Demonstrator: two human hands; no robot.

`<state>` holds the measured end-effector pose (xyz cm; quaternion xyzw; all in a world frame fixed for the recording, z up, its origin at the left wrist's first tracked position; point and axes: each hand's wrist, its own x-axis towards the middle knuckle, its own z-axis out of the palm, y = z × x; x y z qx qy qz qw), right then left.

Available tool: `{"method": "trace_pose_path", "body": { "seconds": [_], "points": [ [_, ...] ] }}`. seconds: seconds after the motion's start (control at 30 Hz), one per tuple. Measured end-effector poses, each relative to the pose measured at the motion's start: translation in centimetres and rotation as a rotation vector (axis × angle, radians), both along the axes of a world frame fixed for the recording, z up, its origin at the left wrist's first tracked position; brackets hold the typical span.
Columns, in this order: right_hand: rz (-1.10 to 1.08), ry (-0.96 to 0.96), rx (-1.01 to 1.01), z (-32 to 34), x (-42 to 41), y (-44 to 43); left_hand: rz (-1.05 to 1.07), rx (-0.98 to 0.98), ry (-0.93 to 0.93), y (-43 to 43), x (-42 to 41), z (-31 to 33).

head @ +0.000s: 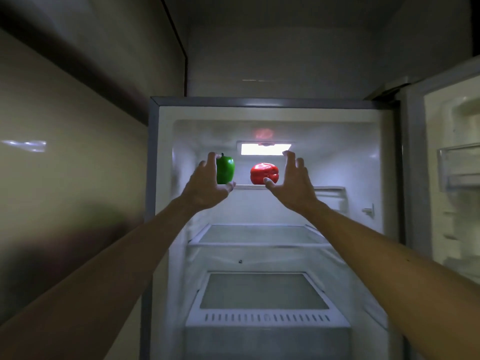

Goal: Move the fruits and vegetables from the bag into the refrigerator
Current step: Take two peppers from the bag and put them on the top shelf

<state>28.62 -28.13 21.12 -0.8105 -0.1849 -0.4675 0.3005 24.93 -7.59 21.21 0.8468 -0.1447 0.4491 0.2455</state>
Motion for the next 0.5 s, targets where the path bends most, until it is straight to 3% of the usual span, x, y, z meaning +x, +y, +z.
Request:
{"method": "trace_pose_path", "body": {
  "seconds": [0.5],
  "points": [
    [0.139,0.069,-0.042,-3.8,-7.8,-1.4,0.093,-0.033,0.078,-1.4,-9.2,-2.9]
  ]
}}
